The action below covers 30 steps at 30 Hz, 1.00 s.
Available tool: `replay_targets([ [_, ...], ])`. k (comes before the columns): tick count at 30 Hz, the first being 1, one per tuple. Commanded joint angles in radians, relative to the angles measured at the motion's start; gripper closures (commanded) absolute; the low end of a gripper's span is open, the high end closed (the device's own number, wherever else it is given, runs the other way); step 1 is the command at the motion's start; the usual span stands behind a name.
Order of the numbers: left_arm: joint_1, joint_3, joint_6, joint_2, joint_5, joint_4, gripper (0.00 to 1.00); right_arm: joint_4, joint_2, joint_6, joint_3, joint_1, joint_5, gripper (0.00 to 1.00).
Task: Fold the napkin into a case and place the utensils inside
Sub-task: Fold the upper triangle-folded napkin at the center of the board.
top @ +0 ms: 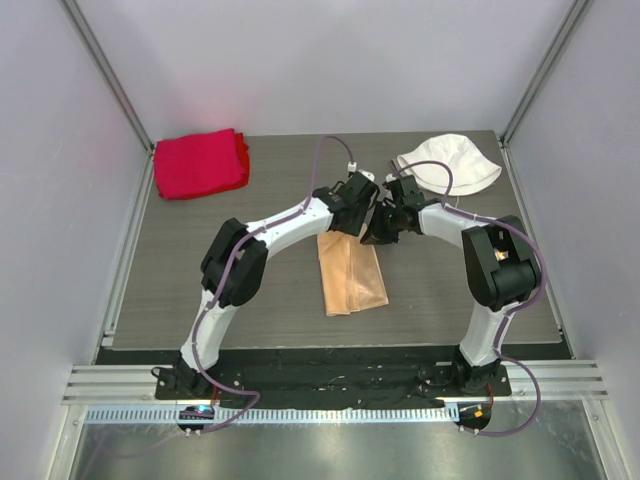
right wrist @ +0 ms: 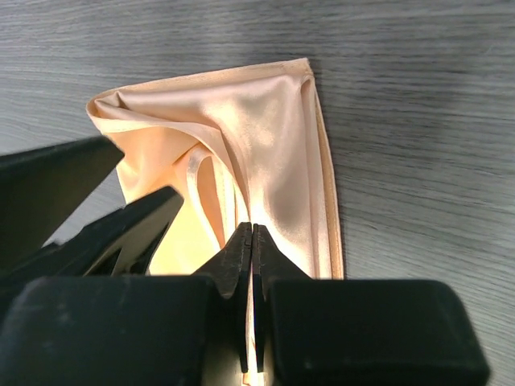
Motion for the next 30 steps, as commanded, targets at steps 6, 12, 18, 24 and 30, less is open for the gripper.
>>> replay_targets([
  [6, -0.013, 0.097, 0.041, 0.057, -0.035, -0.068, 0.56, 0.077, -0.015, 0.024, -0.025, -0.004, -0.058, 0.99],
  [12, -0.018, 0.108, 0.047, 0.08, 0.011, -0.08, 0.54, 0.084, -0.012, 0.022, -0.031, -0.004, -0.058, 0.99],
  [18, -0.016, 0.121, 0.055, 0.113, -0.064, -0.097, 0.56, 0.085, 0.001, 0.019, -0.042, -0.004, -0.053, 0.99],
  [24, -0.018, 0.118, 0.069, 0.107, -0.173, -0.097, 0.64, 0.085, 0.01, 0.019, -0.051, -0.003, -0.047, 0.99],
  [30, -0.016, 0.144, 0.099, 0.123, -0.218, -0.1, 0.73, 0.081, 0.007, 0.015, -0.057, -0.003, -0.044, 0.99],
])
